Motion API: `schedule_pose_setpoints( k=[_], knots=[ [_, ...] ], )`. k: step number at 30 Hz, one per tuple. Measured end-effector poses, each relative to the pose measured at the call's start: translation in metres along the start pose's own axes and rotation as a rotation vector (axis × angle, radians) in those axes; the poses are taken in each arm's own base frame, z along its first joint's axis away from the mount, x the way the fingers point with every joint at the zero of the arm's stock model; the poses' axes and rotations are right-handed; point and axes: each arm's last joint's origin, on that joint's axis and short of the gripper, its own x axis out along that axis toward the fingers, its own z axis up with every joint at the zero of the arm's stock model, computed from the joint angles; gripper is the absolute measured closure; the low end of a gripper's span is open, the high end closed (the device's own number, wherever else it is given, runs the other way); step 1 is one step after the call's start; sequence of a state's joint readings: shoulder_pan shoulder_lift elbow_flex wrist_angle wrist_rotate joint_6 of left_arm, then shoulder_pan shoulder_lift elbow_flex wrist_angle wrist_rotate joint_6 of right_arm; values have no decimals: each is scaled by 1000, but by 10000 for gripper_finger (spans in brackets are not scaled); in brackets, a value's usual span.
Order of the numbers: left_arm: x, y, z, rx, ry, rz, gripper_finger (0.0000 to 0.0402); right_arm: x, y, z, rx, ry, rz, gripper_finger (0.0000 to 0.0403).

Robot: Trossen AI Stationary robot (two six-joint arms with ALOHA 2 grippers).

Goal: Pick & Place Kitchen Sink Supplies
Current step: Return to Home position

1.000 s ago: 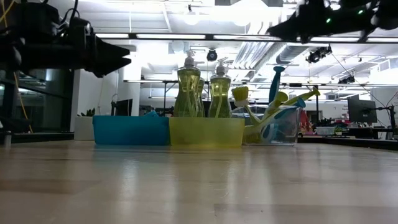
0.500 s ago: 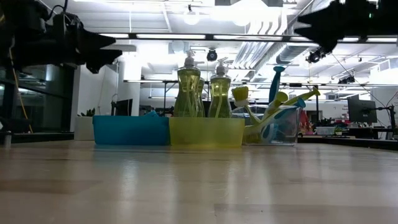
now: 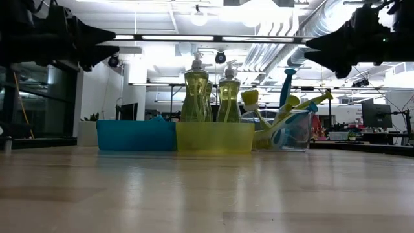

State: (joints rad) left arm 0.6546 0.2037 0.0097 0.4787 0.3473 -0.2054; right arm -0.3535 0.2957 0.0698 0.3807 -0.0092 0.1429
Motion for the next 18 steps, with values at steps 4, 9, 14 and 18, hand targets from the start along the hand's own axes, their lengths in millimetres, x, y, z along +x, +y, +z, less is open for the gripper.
schedule_pose_setpoints(
  k=[4, 9, 14, 18],
  knots=[
    [-2, -8, -2, 11, 2, 35, 122, 0, 6, -2, -21, -9, -35, 169],
    [-4, -19, -3, 28, -10, 45, 122, 0, 14, -4, -52, -5, -70, 169],
    [-5, -26, -7, 47, 26, 56, 122, 1, 20, -7, -66, 15, -58, 169],
    [-5, -29, -9, 44, 38, 82, 122, 2, 22, -10, -74, 41, -77, 169]
  ],
)
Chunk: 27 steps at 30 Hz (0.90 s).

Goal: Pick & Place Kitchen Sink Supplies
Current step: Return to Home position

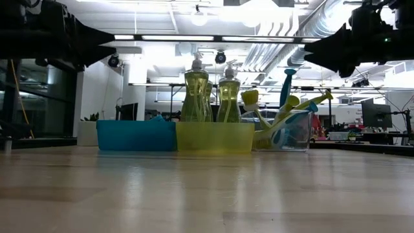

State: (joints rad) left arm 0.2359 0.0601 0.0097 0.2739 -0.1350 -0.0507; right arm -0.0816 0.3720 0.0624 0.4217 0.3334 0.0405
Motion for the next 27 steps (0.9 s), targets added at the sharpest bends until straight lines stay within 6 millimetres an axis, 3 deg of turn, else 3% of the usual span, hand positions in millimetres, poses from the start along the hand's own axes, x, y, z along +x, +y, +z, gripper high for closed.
schedule_pose_setpoints(
  k=[9, 27],
  knots=[
    [0, -1, 0, -17, -3, 11, 122, 0, -1, -16, 37, 27, 4, 169],
    [0, 1, -5, 29, 51, 50, 122, -1, -2, -26, -42, 123, -29, 169]
  ],
)
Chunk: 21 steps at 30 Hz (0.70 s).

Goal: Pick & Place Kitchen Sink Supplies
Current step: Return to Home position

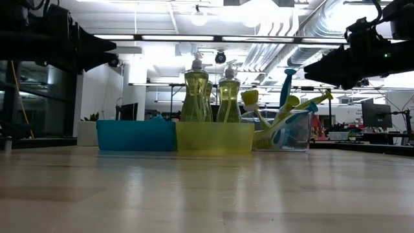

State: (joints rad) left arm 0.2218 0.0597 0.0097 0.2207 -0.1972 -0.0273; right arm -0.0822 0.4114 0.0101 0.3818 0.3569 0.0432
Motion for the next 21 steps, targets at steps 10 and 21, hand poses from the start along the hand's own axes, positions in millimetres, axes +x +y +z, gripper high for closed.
schedule_pose_setpoints(
  k=[10, 21],
  knots=[
    [0, 0, 0, -53, -3, -13, 122, 0, 0, 0, -135, -3, 0, 169],
    [0, 0, -8, -40, 87, -5, 122, 0, 0, 0, -150, -3, 0, 169]
  ],
)
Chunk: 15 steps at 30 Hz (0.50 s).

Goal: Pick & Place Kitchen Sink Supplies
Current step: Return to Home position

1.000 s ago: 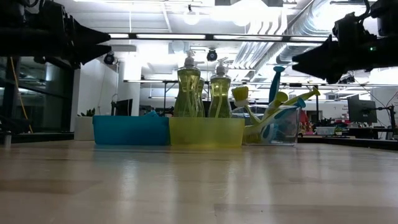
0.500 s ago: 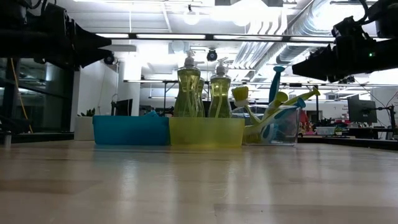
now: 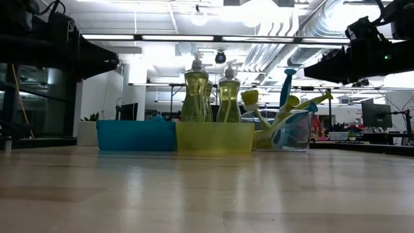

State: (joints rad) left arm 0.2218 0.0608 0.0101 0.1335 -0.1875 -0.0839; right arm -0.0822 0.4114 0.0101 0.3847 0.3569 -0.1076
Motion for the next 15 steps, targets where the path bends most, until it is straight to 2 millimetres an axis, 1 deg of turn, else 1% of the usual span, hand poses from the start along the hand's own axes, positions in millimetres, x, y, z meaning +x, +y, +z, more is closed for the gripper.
schedule_pose_setpoints(
  k=[5, 15],
  knots=[
    [0, 0, -4, 7, 39, 4, 122, 0, 0, 0, -33, 0, 0, 169],
    [0, 0, -4, 7, 39, 4, 122, 0, 0, 0, -31, 0, 0, 169]
  ],
)
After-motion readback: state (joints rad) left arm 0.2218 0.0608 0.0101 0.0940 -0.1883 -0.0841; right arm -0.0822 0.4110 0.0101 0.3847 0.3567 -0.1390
